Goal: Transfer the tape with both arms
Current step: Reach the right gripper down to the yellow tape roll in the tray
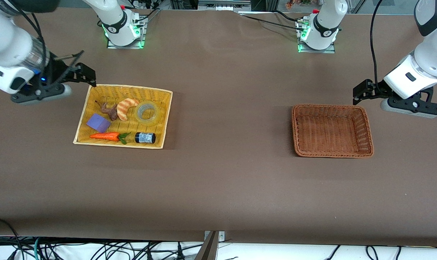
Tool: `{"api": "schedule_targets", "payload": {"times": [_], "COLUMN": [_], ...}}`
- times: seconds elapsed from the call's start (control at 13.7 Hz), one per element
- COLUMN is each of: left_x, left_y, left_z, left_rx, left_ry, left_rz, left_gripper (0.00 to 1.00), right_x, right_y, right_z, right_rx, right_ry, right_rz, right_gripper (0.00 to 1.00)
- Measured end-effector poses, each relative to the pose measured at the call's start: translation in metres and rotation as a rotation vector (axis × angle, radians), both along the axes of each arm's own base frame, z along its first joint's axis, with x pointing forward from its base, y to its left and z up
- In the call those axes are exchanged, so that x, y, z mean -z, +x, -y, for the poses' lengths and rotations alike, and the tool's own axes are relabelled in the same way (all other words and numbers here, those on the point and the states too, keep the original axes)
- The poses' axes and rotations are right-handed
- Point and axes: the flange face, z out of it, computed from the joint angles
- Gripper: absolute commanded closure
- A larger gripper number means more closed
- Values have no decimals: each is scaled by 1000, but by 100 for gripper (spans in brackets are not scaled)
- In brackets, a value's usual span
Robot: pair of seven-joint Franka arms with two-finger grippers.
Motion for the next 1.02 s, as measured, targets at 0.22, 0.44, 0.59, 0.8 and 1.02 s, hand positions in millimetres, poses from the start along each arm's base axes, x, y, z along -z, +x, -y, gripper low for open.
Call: {"api": "schedule_targets", "payload": {"times": [0.22, 0.44, 0.59, 0.8, 1.02], "left_x": [0, 0, 0, 0, 0], "left_y": [0, 0, 0, 0, 0], "left_z": [0, 0, 0, 0, 0], "left_rx": [0, 0, 0, 0, 0], "left_ry": [0, 0, 0, 0, 0], "left_rz": [0, 0, 0, 0, 0], "left_gripper": [0, 0, 0, 0, 0], "right_x": [75, 176, 238, 293, 304], "right_y": [12, -6, -29, -71, -80], "right_z": [-9, -12, -13, -30, -32], "right_rx": [-5, -3, 25, 50, 69], "right_ry": [1, 1, 1, -6, -4], "right_rz": [8, 27, 53, 43, 57], "right_gripper": [0, 0, 0, 0, 0]}}
